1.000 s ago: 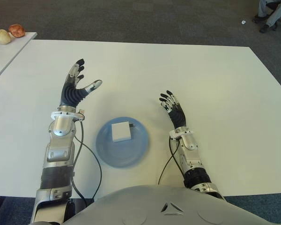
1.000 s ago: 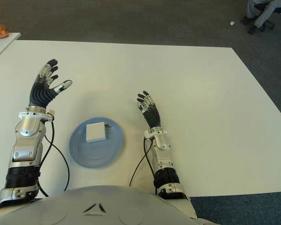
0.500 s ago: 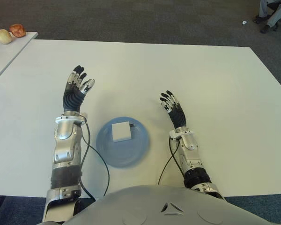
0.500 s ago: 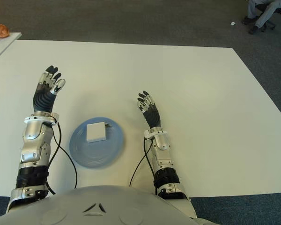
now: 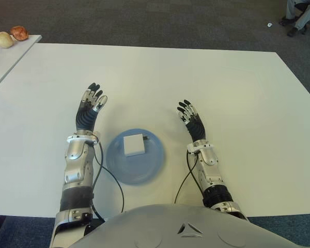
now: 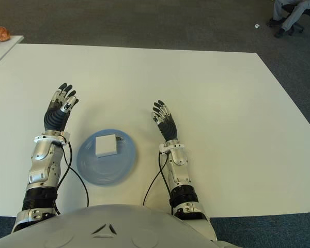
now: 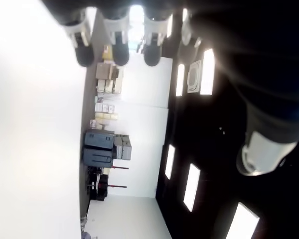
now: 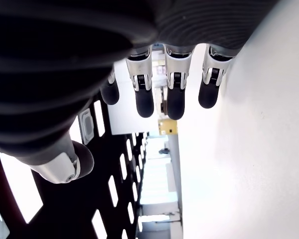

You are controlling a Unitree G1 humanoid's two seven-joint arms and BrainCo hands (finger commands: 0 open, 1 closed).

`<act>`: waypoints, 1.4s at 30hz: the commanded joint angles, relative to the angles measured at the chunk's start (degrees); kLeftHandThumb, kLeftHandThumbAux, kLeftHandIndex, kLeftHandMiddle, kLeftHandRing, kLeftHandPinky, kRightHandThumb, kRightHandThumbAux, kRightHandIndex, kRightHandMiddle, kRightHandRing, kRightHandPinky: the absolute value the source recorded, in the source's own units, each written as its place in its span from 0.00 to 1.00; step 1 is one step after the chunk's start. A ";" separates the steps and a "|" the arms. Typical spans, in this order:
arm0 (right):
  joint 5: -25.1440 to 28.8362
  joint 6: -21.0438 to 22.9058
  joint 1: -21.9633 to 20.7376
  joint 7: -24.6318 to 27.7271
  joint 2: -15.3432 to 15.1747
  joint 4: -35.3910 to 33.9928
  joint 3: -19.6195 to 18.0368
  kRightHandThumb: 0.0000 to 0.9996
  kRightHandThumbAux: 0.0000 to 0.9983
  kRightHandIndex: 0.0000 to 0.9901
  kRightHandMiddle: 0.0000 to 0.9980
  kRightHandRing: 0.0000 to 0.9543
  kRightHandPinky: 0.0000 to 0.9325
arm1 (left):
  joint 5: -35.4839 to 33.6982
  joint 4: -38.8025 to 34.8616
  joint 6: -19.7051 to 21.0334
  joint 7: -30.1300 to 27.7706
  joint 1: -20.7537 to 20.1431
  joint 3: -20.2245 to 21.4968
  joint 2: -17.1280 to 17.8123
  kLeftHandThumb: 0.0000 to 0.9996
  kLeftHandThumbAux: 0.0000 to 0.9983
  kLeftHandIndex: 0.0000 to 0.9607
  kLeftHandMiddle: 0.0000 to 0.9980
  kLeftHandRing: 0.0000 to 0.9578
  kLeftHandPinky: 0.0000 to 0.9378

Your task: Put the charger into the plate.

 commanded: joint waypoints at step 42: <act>1.22 1.12 2.63 -0.43 1.03 0.15 -0.17 0.00 0.59 0.05 0.09 0.07 0.09 | 11.18 11.52 -6.11 4.99 6.58 -3.75 0.25 0.00 0.54 0.00 0.00 0.00 0.00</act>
